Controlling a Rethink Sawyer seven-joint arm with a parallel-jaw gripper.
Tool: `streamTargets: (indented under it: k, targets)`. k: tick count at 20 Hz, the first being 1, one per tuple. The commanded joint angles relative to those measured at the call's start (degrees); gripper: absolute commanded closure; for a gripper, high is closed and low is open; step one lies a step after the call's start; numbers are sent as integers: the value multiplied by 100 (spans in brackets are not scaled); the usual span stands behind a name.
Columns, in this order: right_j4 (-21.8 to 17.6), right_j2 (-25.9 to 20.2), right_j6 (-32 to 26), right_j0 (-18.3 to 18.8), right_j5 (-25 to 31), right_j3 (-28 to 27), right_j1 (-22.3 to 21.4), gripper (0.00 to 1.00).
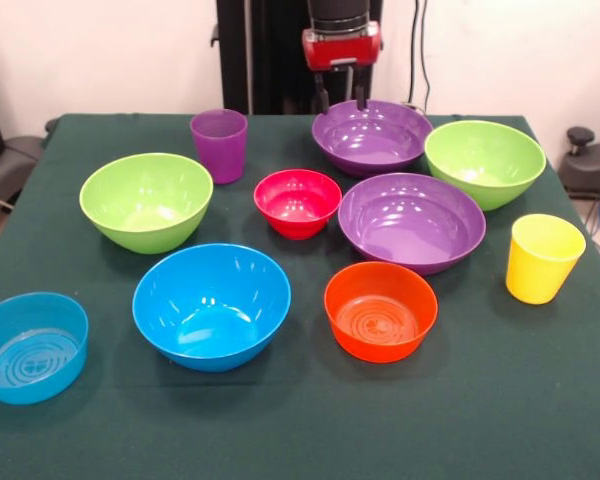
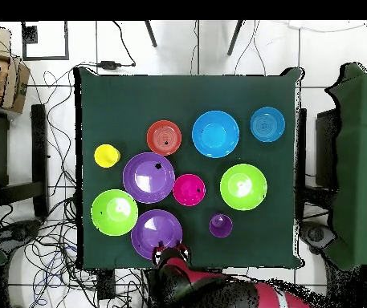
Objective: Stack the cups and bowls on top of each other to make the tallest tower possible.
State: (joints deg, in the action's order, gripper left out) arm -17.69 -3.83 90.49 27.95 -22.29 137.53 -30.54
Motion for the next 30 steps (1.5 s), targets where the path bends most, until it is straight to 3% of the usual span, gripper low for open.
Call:
streamTargets:
  k: [1,6,16,23,30]
  targets:
    - [553,-496,1041,-244,741,-748,-469,0]
    - [815,-588,986,-369,1264,-953,-782,0]
    - [1014,-607,763,-553,2023,-1690,-857,0]
    - [809,-732,665,-424,2073,-2163,-548,0]
    - [664,-1017,357,-142,2659,-2572,-436,0]
